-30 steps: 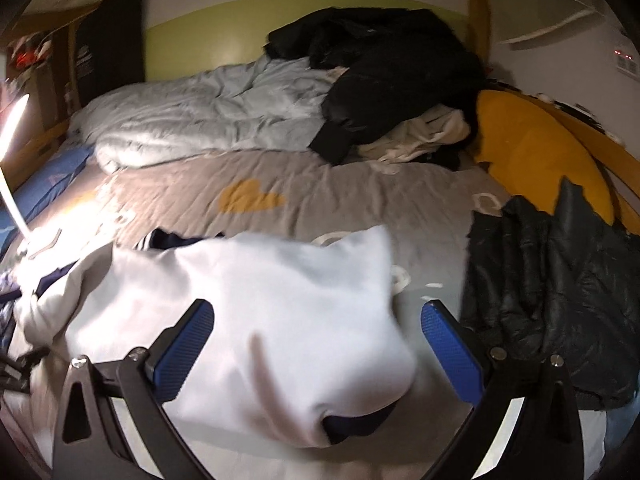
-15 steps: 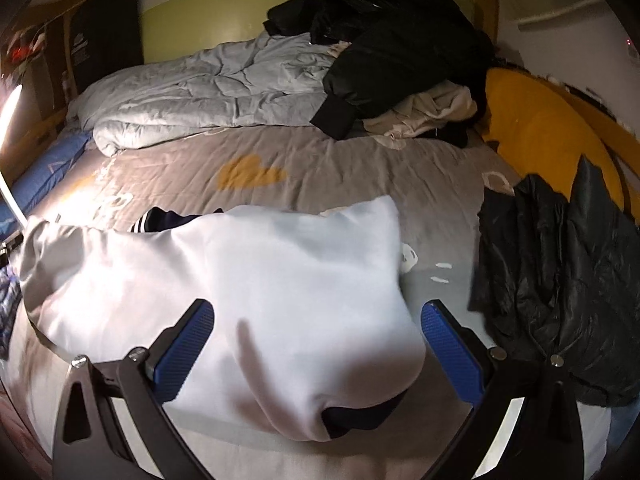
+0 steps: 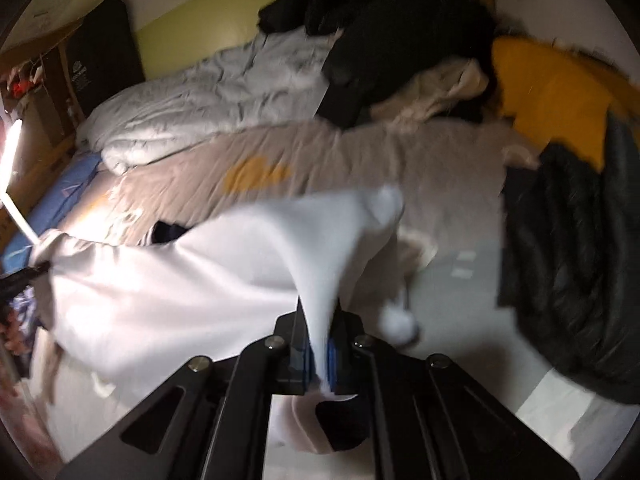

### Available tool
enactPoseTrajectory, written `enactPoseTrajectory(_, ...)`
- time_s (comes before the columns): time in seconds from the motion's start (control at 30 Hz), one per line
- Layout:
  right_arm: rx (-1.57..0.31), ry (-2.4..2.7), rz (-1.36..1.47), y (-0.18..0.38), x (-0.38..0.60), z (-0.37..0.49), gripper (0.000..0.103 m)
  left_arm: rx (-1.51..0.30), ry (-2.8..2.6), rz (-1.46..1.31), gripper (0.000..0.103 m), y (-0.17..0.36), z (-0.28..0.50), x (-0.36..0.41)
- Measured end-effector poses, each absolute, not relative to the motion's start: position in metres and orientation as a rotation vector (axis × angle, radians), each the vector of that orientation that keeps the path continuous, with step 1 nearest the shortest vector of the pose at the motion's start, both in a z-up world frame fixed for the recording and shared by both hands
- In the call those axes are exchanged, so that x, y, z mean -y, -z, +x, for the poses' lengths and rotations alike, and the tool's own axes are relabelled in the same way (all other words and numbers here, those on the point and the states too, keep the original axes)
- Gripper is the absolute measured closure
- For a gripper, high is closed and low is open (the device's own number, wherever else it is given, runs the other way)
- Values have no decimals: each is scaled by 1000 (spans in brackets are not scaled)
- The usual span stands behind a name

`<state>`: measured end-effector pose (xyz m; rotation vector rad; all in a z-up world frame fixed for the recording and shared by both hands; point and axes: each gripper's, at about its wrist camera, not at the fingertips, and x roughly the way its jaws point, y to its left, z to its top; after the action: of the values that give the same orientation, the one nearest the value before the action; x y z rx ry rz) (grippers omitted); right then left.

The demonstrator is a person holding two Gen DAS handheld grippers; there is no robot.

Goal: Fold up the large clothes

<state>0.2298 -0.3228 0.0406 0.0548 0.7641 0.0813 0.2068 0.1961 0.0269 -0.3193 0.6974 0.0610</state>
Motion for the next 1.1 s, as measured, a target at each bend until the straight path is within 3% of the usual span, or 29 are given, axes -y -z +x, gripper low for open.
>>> enactPoseTrajectory(0.17,-737,-62,16,-46,323,239,95,-709,-112,-257,91,-31,221,-191)
enactPoseTrajectory(0.27,-795,11,-9,-32,330,248,52,-780,-202,-183,80,-11,233,-194)
enactPoseTrajectory(0.3,-780,40,3,-32,335,246,49,-781,-226,-169,68,-8,232,-197)
enactPoseTrajectory(0.37,-774,8,62,-38,342,241,49,-751,-225,-178,58,-14,226,-201)
enactPoseTrajectory(0.43,-741,-21,97,-48,345,232,43,-692,-198,-179,53,-31,214,-199)
enactPoseTrajectory(0.5,-685,-49,103,-63,342,220,28,-626,-170,-148,41,-47,200,-190)
enactPoseTrajectory(0.57,-676,-101,117,-72,338,212,28,-605,-119,-123,36,-59,189,-176)
enactPoseTrajectory(0.6,-700,-155,138,-74,336,210,36,-613,-85,-117,36,-62,184,-169)
enactPoseTrajectory(0.63,-731,-196,157,-74,333,211,49,-628,-50,-114,36,-63,180,-162)
enactPoseTrajectory(0.67,-808,-209,169,-69,328,213,80,-651,-15,-114,36,-62,176,-155)
enactPoseTrajectory(0.7,-885,-194,174,-62,325,217,88,-679,12,-116,36,-60,175,-149)
enactPoseTrajectory(0.87,-1009,-159,192,-20,319,228,93,-891,49,-166,36,-20,186,-130)
enactPoseTrajectory(0.93,-1079,-149,206,7,322,241,95,-1017,5,-156,41,7,198,-130)
enactPoseTrajectory(1.1,-1083,-155,274,13,329,247,96,-1025,-11,-152,43,14,203,-127)
